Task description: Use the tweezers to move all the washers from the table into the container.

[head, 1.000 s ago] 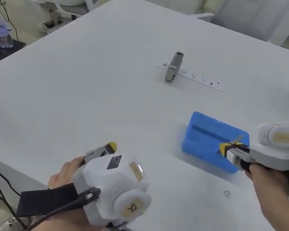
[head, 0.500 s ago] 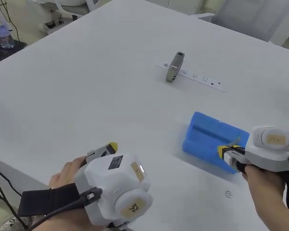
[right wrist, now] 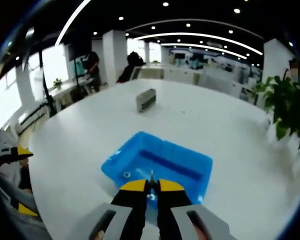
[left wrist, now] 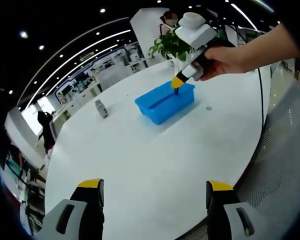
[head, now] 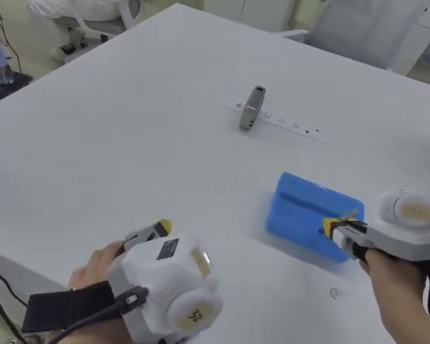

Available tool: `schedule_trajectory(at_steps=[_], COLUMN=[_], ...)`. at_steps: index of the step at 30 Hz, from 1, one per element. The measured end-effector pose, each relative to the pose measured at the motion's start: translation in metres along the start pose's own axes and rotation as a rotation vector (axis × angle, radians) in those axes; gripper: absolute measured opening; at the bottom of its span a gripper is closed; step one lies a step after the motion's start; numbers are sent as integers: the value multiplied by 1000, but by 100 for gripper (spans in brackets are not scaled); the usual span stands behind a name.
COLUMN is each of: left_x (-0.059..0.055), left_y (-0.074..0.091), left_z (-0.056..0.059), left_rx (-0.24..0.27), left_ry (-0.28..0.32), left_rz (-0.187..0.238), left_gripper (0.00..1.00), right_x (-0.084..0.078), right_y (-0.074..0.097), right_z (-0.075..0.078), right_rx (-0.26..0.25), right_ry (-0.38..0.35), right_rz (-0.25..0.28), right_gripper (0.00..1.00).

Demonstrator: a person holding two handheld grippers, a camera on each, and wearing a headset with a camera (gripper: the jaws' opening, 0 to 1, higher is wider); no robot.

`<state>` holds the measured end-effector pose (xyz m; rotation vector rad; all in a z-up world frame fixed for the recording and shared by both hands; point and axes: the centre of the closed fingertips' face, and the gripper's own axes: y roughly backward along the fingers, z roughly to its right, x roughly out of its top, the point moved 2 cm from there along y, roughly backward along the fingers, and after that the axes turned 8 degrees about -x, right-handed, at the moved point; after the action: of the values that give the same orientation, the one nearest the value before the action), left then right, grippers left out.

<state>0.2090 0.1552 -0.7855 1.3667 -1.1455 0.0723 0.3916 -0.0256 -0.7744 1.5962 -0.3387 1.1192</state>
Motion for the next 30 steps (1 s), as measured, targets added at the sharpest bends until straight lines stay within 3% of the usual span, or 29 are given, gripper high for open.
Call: schedule_trajectory(at_steps=[8,10,12,18,24,30], left_x=[3,3,2,0,-1,-3], left_y=[0,1,0,-1,-1,-2], left_z=[3,3,2,3,2,1], left_rx=[-1,-8,-6,-7,-6,3], left_ry=[-41,-24,-24,-30,-16,-21], left_rz=[5,13,6,-6,-17,-23], left_gripper=[86,86,86,85,86,86], right_x=[9,7,5,-11,-29,-46], right_y=[34,42,53,70,74,67], right_z=[1,5,2,1,9,16], right_rx=[16,10,-5,-4,-16,-28], right_ry=[-48,-55,-9,-11,-75,-112], right_rz=[53,60,63,43,16,-28], right_gripper=[3,3,3,3,3,3])
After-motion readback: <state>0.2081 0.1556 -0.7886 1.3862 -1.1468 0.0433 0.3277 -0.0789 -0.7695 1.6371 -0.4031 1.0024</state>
